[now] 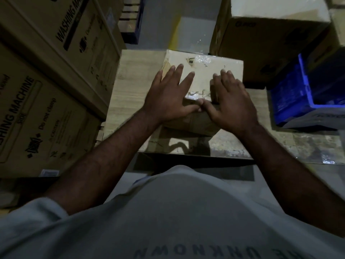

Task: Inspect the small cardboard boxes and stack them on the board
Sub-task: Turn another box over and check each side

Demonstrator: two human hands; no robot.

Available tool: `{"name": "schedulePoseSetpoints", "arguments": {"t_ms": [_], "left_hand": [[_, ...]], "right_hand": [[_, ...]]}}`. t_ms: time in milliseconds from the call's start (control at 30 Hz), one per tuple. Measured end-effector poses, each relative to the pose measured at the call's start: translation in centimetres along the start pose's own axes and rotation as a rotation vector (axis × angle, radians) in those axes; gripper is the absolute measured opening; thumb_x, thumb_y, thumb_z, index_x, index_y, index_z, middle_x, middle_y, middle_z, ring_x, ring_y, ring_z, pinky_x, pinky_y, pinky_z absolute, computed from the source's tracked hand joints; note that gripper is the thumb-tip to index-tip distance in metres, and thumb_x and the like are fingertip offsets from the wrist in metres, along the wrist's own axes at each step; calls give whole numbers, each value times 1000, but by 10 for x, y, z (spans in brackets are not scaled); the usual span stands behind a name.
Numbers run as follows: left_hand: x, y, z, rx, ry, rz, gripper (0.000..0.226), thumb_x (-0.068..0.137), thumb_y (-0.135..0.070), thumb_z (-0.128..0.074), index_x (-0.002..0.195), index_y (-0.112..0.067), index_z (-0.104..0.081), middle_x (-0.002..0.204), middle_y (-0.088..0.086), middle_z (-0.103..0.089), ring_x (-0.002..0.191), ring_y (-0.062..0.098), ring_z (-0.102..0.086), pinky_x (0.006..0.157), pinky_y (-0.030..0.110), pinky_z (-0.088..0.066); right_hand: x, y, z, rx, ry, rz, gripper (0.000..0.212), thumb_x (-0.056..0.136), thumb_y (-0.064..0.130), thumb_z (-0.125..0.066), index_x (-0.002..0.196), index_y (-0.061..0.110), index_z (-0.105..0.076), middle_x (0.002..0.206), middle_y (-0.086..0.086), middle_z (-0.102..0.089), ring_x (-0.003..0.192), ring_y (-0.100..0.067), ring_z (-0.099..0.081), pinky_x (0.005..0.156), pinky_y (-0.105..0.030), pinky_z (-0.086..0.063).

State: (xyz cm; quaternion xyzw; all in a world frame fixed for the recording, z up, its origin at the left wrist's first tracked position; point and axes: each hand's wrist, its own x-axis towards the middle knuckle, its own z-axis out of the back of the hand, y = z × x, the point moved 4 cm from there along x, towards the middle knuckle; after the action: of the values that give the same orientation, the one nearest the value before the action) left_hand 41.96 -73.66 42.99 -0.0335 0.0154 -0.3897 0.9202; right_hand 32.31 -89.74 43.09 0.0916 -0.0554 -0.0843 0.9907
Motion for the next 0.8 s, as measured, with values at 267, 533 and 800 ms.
{"name": "schedulePoseSetpoints", "arguments": {"t_ms": [267,533,800], "left_hand": [[54,13,12,8,81,18,118,73,-99,-28,164,-28,-9,172,12,2,157,34,-9,123,64,-10],[56,19,-5,-67,74,64,114,71,-102,-21,161,-32,-17,170,11,-11,156,31,-13,116,65,-23],[45,31,-7,-493,-227,203,82,84,-73,-61,144,-17,-52,160,15,-36,145,26,-38,114,35,-38]], "right_hand": [[42,-21,-1,-65,86,-149,103,90,84,-9,164,13,-23,169,-27,-13,159,-39,-8,127,-57,-8],[47,-21,-8,-14,58,-200,101,90,80,-13,160,9,-31,165,-31,-22,157,-41,-15,126,-56,-18],[40,-20,-10,29,59,-202,90,97,73,-23,164,12,-23,170,-27,-9,160,-39,-3,126,-55,-16]]}}
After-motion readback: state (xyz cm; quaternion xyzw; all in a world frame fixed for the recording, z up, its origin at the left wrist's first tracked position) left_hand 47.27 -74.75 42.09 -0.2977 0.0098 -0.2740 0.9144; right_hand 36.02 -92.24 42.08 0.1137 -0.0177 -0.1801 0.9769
